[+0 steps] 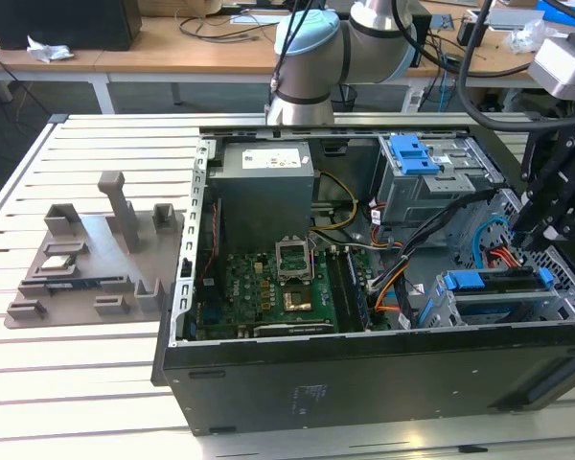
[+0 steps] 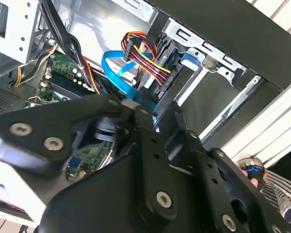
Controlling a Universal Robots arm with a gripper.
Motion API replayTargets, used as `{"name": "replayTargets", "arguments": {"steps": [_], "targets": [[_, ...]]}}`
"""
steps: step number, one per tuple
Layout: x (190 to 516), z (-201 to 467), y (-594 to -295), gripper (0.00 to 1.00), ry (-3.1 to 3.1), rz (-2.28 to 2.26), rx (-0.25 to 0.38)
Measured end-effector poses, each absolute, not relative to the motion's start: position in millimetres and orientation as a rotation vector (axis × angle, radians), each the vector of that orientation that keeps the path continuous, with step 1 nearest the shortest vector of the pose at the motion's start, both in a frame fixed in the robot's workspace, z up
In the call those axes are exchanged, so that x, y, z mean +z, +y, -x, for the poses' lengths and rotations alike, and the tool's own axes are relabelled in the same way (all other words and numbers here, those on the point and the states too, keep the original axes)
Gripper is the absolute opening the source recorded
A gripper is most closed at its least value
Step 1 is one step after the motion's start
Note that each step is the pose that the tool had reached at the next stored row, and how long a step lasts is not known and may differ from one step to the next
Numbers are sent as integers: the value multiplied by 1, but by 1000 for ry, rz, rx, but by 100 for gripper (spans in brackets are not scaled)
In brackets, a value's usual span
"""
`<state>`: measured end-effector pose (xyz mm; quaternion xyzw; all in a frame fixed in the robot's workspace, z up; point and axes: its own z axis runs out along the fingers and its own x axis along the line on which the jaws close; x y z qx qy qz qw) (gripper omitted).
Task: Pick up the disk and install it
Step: 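Insert the second disk wire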
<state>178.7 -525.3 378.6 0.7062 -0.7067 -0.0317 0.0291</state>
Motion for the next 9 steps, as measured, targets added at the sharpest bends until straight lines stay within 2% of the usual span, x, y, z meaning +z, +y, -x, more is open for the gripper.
{"name": "replayTargets", "arguments": {"steps": [1, 2, 3, 4, 9], "targets": [[379, -179, -525, 27, -2180, -2179, -98], [379, -179, -525, 16, -2178, -2180, -98], [379, -179, -525, 16, -2177, -2182, -98], [379, -179, -525, 11, -2175, -2183, -97], [378, -177, -526, 11, -2173, -2185, -98]]}}
